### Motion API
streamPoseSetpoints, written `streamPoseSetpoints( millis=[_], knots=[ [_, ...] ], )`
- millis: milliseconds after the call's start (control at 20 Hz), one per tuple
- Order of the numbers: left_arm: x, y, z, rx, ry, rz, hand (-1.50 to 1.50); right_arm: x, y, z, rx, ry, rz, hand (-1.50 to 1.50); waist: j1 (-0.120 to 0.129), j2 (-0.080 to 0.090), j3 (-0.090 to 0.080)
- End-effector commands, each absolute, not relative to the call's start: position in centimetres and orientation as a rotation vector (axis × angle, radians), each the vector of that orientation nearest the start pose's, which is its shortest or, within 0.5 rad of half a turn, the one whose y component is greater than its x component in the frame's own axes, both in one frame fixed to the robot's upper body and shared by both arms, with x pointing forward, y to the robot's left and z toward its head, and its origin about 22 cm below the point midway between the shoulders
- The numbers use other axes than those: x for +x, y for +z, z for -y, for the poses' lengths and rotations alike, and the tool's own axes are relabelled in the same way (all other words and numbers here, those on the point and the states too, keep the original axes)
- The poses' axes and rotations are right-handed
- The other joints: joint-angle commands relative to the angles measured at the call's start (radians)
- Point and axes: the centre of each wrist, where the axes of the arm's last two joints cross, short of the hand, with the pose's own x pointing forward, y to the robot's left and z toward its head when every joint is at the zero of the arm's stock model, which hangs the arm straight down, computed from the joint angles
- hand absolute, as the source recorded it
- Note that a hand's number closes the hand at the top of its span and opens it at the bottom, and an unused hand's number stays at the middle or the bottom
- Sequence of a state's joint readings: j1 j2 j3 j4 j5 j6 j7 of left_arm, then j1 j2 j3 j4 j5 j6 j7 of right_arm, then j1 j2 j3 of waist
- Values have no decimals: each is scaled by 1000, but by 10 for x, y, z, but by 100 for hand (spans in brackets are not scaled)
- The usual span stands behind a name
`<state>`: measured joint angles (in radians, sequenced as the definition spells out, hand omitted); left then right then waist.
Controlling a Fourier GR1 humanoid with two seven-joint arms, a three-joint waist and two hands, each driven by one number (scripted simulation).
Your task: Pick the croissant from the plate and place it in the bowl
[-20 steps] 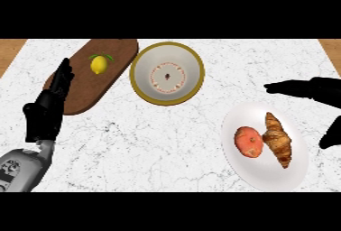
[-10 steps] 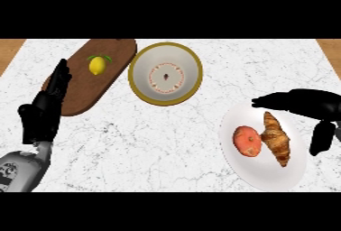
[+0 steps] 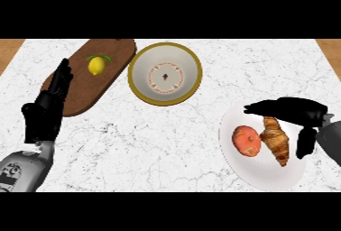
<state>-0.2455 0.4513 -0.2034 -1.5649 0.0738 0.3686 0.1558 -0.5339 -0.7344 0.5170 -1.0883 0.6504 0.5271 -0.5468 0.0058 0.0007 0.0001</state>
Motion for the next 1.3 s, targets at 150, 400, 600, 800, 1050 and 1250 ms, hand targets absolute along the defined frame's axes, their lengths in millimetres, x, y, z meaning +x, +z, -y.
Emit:
streamPoseSetpoints(
  millis=[150,400,600,800,1050,1250],
  knots=[
    [287,77,-275,402,-167,1641,0,349,35,297,-57,1875,1097,-150,4,0,0],
    [296,90,-254,385,-174,1637,0,346,28,315,-53,1994,1110,150,2,0,0],
    [288,82,-258,397,-166,1646,0,337,11,327,-99,1999,1202,150,1,0,0],
    [301,63,-267,393,-168,1652,0,349,9,305,-54,1966,1238,150,-4,2,0],
    [283,57,-257,411,-163,1640,0,348,28,309,-17,1935,1310,150,-7,-1,0],
    [285,78,-270,413,-167,1643,0,335,9,175,-43,1825,1395,150,-9,-16,-3]
  ],
)
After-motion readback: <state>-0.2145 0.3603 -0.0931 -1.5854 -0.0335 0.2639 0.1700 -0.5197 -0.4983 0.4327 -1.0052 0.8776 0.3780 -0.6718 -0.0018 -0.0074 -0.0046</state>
